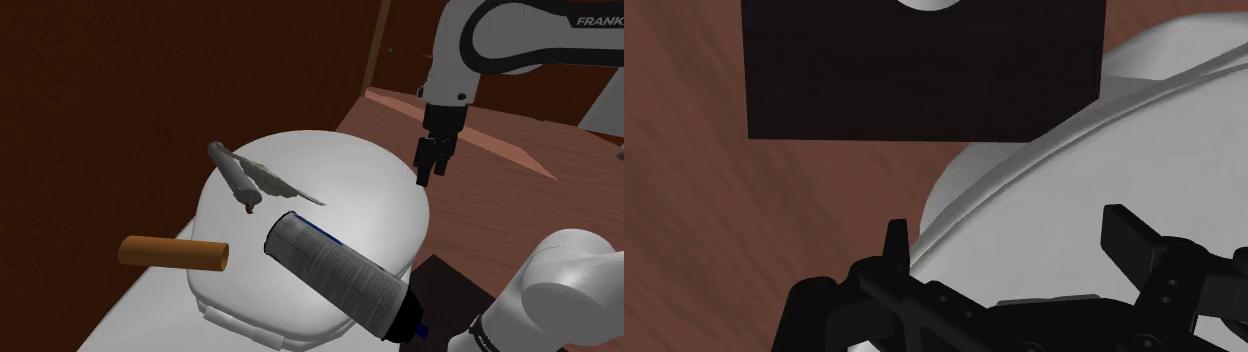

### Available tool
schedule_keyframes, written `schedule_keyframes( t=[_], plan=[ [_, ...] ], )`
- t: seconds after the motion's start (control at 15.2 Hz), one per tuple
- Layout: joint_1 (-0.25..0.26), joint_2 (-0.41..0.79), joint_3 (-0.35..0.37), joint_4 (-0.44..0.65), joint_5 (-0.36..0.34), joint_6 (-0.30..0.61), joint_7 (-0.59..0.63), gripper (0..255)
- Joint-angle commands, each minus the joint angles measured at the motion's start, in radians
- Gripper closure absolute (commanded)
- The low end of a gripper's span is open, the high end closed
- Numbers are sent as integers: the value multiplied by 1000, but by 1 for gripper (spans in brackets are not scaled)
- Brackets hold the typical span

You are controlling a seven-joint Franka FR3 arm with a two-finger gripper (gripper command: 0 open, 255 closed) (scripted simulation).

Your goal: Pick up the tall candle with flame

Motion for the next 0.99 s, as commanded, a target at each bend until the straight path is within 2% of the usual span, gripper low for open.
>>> schedule_keyframes(
  t=[0.0, 0.46, 0.92],
  plan=[
    [0, 0, 0, 0, 0, 0, 0, 0],
    [33, 156, 136, 120, 90, 81, 177, 0],
    [46, 351, 261, 296, 114, 148, 355, 0]
  ],
)
